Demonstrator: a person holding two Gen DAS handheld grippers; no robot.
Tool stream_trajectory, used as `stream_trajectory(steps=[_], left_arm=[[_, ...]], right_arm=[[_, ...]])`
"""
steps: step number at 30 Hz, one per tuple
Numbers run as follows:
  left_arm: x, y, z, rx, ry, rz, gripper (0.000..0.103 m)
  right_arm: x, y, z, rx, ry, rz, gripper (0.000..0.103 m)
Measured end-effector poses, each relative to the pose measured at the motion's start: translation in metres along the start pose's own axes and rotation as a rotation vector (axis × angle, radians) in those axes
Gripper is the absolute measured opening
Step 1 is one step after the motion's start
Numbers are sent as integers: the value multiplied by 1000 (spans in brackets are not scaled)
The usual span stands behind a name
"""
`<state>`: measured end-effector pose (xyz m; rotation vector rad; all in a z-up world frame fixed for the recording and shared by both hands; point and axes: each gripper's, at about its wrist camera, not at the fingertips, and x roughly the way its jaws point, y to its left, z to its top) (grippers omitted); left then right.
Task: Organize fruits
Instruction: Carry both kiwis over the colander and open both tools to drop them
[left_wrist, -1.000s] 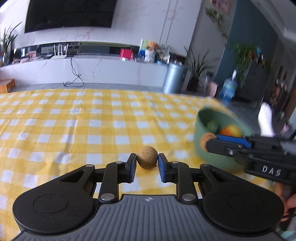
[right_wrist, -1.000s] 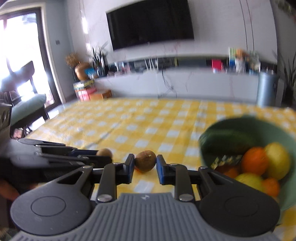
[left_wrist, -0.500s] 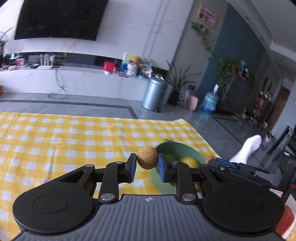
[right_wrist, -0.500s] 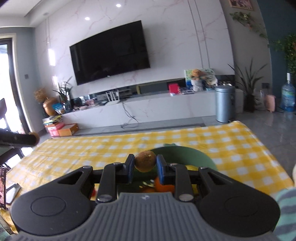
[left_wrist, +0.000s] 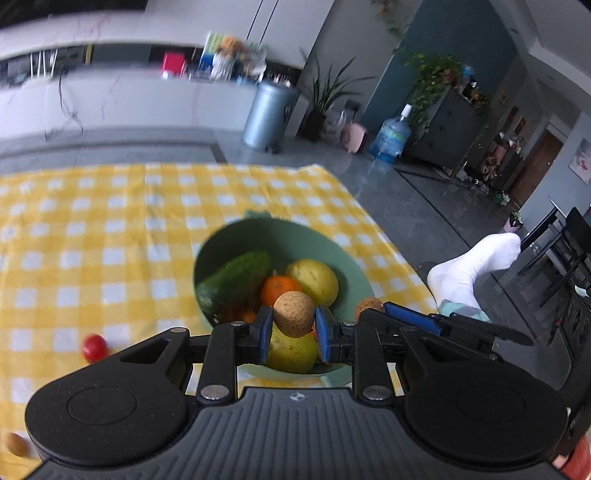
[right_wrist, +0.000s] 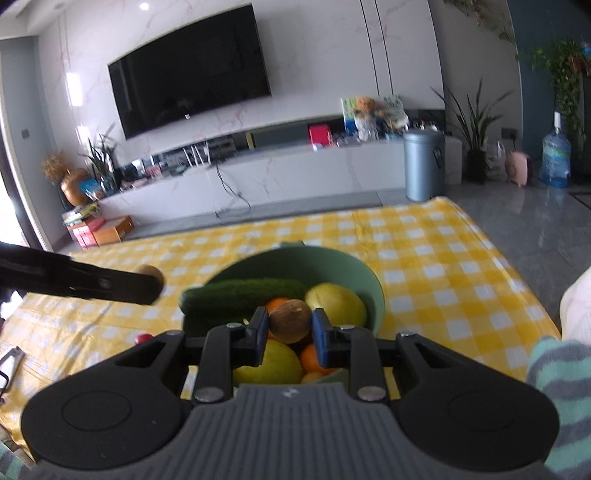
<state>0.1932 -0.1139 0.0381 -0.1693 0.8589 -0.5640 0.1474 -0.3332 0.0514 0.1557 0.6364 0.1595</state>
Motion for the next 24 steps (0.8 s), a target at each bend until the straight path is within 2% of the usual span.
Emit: stream_trajectory(steps=[4, 11, 19, 24], left_arm=[[24, 2, -4, -37, 39, 38, 27], [43, 4, -9, -53, 90, 111, 28], [51, 9, -10, -74, 116, 126, 28], [53, 4, -9, -54, 111, 136, 28]], right_arm=[[17, -3, 2, 19, 62, -31, 22], [34, 6, 3, -19, 111, -66, 22], [49, 13, 3, -49, 151, -92, 22], [54, 15, 1, -54, 171, -100, 22]])
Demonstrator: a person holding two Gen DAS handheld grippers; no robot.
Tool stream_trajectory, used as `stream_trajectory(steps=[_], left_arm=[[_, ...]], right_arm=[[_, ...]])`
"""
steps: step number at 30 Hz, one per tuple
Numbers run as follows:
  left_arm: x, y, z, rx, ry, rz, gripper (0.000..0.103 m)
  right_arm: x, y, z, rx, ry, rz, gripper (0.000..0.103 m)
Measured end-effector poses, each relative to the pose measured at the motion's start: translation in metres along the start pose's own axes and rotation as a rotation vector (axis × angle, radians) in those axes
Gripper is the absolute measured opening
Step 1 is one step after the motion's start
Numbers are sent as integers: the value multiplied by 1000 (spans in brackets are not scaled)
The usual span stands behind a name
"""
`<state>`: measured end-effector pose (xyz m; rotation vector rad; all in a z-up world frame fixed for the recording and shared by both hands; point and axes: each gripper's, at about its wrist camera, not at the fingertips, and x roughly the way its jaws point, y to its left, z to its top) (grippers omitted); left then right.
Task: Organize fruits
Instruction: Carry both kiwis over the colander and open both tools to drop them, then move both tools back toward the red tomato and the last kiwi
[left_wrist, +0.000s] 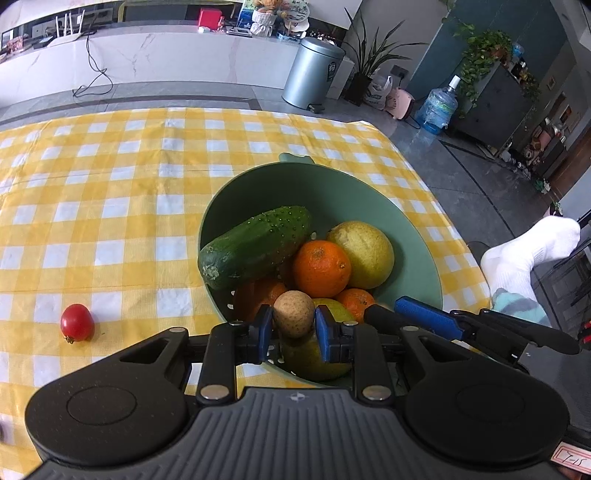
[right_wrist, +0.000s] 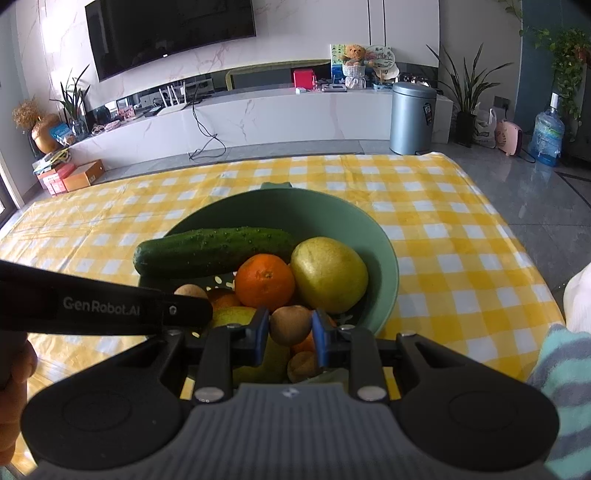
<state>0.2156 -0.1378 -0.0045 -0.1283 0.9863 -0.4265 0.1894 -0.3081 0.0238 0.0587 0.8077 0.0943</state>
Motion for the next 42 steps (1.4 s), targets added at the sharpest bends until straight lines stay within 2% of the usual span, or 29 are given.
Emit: stream_trajectory(steps=[12, 13, 14, 16, 21, 24, 28, 31, 34, 42], left_arm=[[-2, -2, -1, 20, -5, 5, 28], [-3, -2, -1, 14, -6, 5, 31], [-4, -2, -1, 8, -10, 4, 35], [-9, -1, -2, -4, -24, -1, 41], [-26, -4, -5, -14, -65, -5, 46], [-39, -2, -8, -18, -87, 17, 47], [-62, 0, -15, 10, -126, 68, 54], [-78, 2, -22, 41, -140, 107, 55], [-92, 10, -28, 51, -140, 142, 55], [-122, 44, -40, 17, -105, 216, 56]], right_arm=[[1, 3, -2, -8, 6, -10, 24], [1, 2, -2, -5, 4, -9, 25], [0, 2, -2, -2, 1, -10, 26], [-3, 1, -2, 4, -12, -12, 38], [-12, -1, -1, 27, -52, -7, 45], [-17, -1, -2, 47, -74, -11, 57], [-27, 1, -4, 50, -130, 9, 59], [-36, 7, -6, 51, -187, 29, 67], [-41, 17, -8, 41, -226, 67, 67], [-50, 59, -16, -82, -306, 194, 67]])
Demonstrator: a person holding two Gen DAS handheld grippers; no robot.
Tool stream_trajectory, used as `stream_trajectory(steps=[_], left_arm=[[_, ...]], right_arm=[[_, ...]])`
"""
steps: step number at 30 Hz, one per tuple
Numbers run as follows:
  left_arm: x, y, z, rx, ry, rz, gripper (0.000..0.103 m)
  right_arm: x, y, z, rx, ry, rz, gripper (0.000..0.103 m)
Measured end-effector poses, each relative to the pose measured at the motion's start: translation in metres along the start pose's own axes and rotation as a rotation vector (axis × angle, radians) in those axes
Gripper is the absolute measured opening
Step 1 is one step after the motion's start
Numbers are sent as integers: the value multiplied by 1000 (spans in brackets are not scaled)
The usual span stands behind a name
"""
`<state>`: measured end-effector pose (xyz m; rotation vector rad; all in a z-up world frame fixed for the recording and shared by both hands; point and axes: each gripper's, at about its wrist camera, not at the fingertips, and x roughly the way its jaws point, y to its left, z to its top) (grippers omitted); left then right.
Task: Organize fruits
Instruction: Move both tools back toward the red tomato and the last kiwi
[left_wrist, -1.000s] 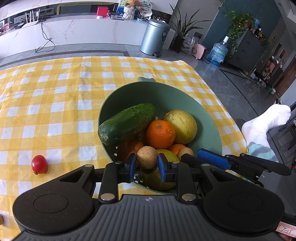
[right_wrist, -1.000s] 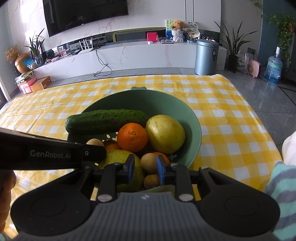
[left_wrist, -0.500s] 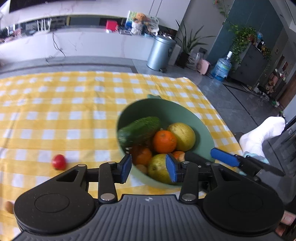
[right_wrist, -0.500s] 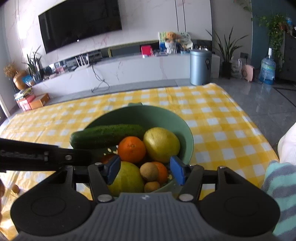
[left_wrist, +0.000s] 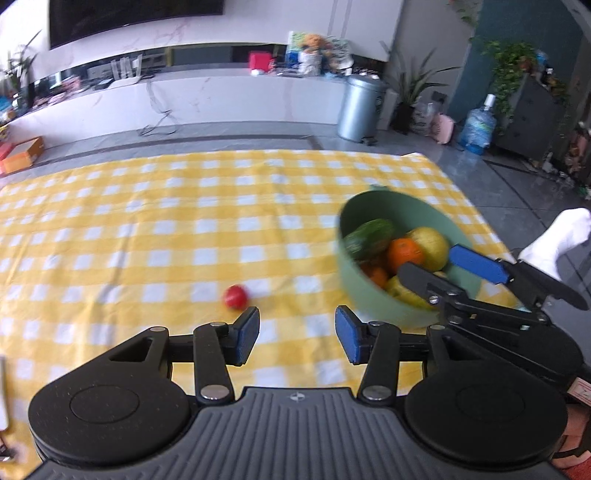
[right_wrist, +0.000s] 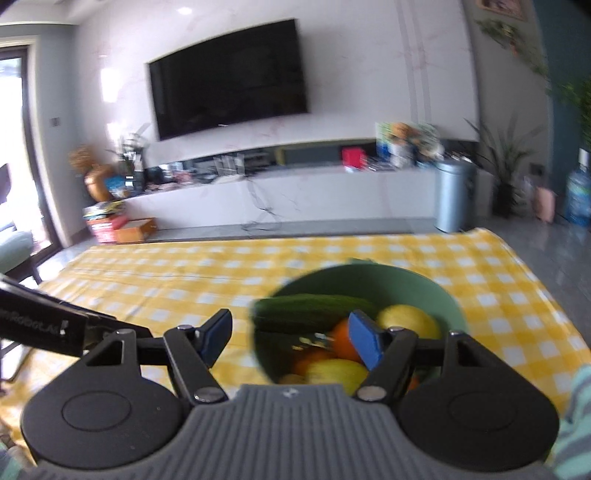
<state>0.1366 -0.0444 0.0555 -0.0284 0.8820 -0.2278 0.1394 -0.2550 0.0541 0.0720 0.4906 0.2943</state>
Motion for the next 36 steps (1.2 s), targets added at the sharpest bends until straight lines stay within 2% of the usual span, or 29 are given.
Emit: stream_trajectory(steps=[6, 10, 20, 24, 31, 36], left_arm=[[0, 39, -10, -86, 46, 51, 56], [6, 70, -18, -170, 94, 62, 56], [19, 125, -41, -285, 148, 126, 56], [25, 137, -44, -311, 165, 133, 56], [44, 141, -53, -303, 197, 85, 54], [54, 143, -58, -272, 199, 80, 51]], right_arm=[[4, 38, -7, -103, -18, 109, 67], [10, 57, -14, -189, -9, 106, 67], [46, 76, -29, -205, 72, 120, 67], [61, 82, -36, -220, 104, 107, 66], [88, 88, -45, -222, 165, 95, 53], [99, 92, -49, -228, 192, 93, 52]])
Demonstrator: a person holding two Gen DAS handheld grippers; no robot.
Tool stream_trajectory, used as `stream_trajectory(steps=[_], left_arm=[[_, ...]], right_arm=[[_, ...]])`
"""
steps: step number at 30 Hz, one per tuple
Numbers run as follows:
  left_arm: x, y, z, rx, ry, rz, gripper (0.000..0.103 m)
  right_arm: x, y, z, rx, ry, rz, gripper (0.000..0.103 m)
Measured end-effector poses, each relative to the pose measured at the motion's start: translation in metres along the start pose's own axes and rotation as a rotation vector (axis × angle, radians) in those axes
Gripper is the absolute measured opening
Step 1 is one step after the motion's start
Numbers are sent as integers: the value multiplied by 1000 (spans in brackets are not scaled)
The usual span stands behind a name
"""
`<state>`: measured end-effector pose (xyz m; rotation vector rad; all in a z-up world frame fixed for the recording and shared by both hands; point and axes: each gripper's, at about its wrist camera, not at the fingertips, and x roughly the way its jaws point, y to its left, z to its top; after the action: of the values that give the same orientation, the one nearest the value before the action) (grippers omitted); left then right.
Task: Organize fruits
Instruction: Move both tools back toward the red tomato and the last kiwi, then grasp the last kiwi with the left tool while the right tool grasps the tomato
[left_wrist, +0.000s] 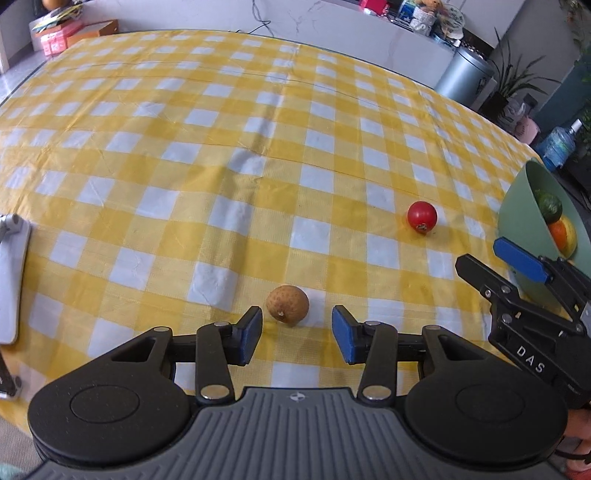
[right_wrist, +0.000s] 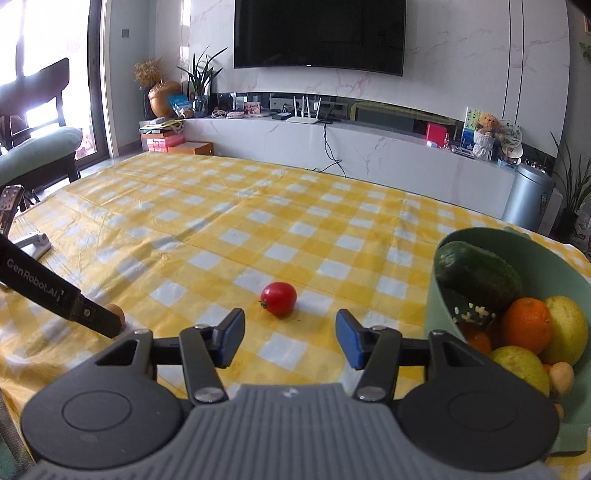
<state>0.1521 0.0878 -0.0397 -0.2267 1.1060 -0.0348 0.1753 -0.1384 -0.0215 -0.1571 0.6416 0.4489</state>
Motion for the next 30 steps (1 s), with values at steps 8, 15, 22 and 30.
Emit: stream_trajectory(steps=[8, 15, 22, 30], left_arm=[[7, -6, -2, 107, -35, 25, 39], [6, -5, -1, 137, -94, 5, 29], [0, -11, 3, 177, -212, -46, 28], [11, -6, 4, 149, -208, -66, 28]], right_arm=[[16, 3, -1, -1, 24, 10, 47], [29, 1, -1, 33, 37, 24, 46], [46, -1, 8, 61, 32, 31, 40], [59, 1, 13, 67, 47, 27, 39]])
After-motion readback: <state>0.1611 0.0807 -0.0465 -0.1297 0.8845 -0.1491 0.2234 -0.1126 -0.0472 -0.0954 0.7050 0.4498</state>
